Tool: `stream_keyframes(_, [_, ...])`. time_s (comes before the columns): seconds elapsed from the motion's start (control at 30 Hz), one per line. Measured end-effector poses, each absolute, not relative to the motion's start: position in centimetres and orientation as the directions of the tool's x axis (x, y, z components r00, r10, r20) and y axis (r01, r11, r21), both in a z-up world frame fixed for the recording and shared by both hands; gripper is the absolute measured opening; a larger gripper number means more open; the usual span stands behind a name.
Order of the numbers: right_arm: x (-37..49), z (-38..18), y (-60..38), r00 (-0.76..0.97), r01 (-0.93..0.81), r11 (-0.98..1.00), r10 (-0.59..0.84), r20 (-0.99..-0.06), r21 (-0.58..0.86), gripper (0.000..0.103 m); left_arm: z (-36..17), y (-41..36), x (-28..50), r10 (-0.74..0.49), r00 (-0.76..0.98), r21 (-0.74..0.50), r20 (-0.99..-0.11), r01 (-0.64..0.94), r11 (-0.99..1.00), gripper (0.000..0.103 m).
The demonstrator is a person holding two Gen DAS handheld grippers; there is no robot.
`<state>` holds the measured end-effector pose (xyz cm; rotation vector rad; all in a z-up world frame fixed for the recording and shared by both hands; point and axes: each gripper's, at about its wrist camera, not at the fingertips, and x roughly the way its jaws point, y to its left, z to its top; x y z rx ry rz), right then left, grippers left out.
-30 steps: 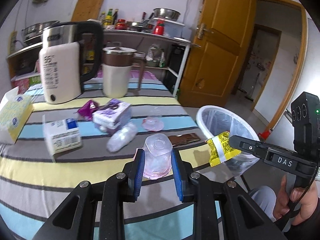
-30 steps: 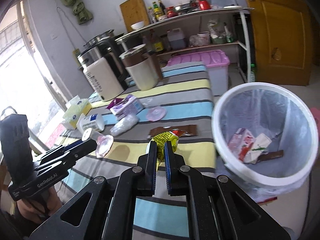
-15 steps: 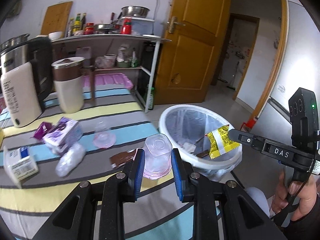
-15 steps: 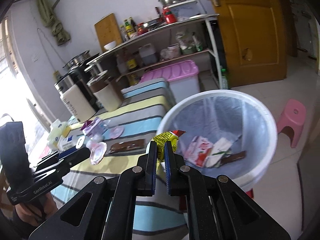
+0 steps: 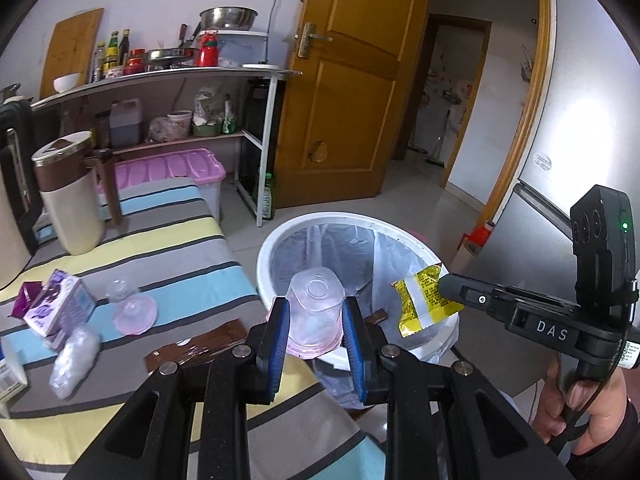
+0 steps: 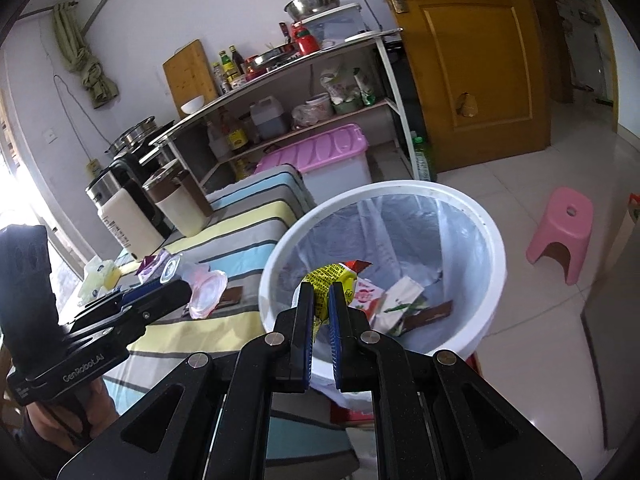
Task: Collect trash
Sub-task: 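Carry the cup and yellow packet over the trash bin with both tools, then open the right tool over the bin while the left tool opens, dropping the cup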
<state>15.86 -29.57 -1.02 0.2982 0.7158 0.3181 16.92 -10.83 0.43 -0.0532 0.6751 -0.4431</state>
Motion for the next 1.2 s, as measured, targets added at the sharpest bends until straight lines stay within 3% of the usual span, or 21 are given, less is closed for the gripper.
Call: stream_keyframes(1.2, [18.4,-4.5,-31.9,0.675,-0.088,0.931,0.317,-0.667,0.354,0.008,-3.6,-15.5,21.9,-0.46,0.566,-0.233,-0.684,0.428,0.873,0.028])
